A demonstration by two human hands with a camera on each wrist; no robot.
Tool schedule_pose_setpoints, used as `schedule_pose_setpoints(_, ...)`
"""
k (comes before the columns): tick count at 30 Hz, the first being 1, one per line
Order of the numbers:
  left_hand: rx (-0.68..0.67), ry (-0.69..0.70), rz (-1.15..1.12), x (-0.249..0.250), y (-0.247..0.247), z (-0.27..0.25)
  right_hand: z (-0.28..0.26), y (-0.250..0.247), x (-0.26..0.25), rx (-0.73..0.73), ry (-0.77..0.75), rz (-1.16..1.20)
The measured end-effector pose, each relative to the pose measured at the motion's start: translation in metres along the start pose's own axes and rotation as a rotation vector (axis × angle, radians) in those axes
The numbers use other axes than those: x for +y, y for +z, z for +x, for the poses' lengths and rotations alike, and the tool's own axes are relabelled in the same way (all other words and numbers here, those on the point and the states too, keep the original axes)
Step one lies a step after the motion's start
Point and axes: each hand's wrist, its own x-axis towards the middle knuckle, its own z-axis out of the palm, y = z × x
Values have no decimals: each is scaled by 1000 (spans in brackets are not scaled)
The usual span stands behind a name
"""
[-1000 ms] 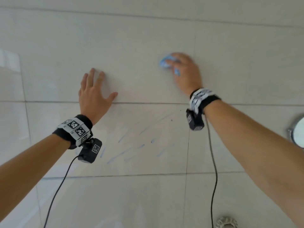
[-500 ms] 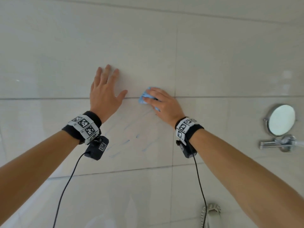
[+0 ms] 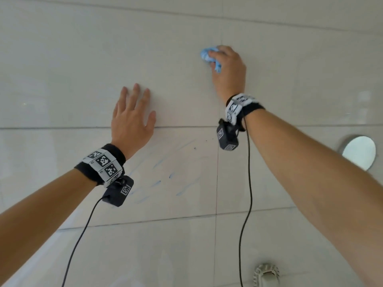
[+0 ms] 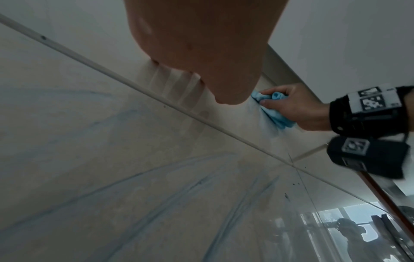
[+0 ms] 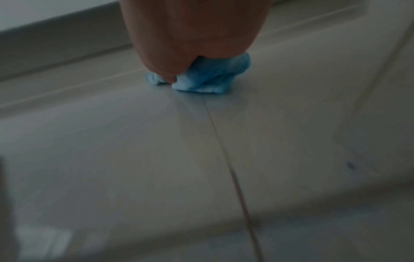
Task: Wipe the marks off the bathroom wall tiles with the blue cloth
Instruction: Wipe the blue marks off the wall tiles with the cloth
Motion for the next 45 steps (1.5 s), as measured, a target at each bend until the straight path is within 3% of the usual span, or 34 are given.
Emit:
schedule_pose_setpoints(3,22,3,-4,3,3,0,-52,11,-19,-25,-149,100)
schedule_pose_setpoints(7,15,14,13,3,5,-1,-121,14,-25,-258,-482,149)
schedule_pose_setpoints(11,7,42,26,0,2,-1,-103,13,-8,-331,-738,68)
schedule_pose_setpoints(13,-6,58,21,-1,0,-1,-67,10,3,-192,-611,-5)
schedule_pose_setpoints(15,-24,65,2,-5,-3,-2,-21,6,12,-45,-329,-59)
schedule_pose_setpoints(17,-14,67,-11,-11,-6,-7,16,1,14,-38,-135,-87)
schedule_pose_setpoints(21,21,21,-7,-31,-16,-18,34,10,-11,8,47,-37)
schedule_pose_setpoints(23,35,-54,-12,-41,-20,-21,17,21,-31,64,2,33)
schedule_pose_setpoints(28,5,-120,-23,-56,-22,-27,-76,56,-79,-10,-223,192)
schedule_pose_setpoints(32,-7,-89,-19,-67,-25,-42,-163,68,-116,-192,-429,191)
schedule_pose_setpoints(34,-18,-102,1,-78,-31,-51,-176,70,-125,-249,-419,180)
schedule_pose_setpoints(37,-30,-177,36,-106,-45,-65,-173,71,-133,-218,-365,172)
schedule_pose_setpoints(45,-39,-592,-24,-197,-64,-106,-182,87,-176,-257,-382,194)
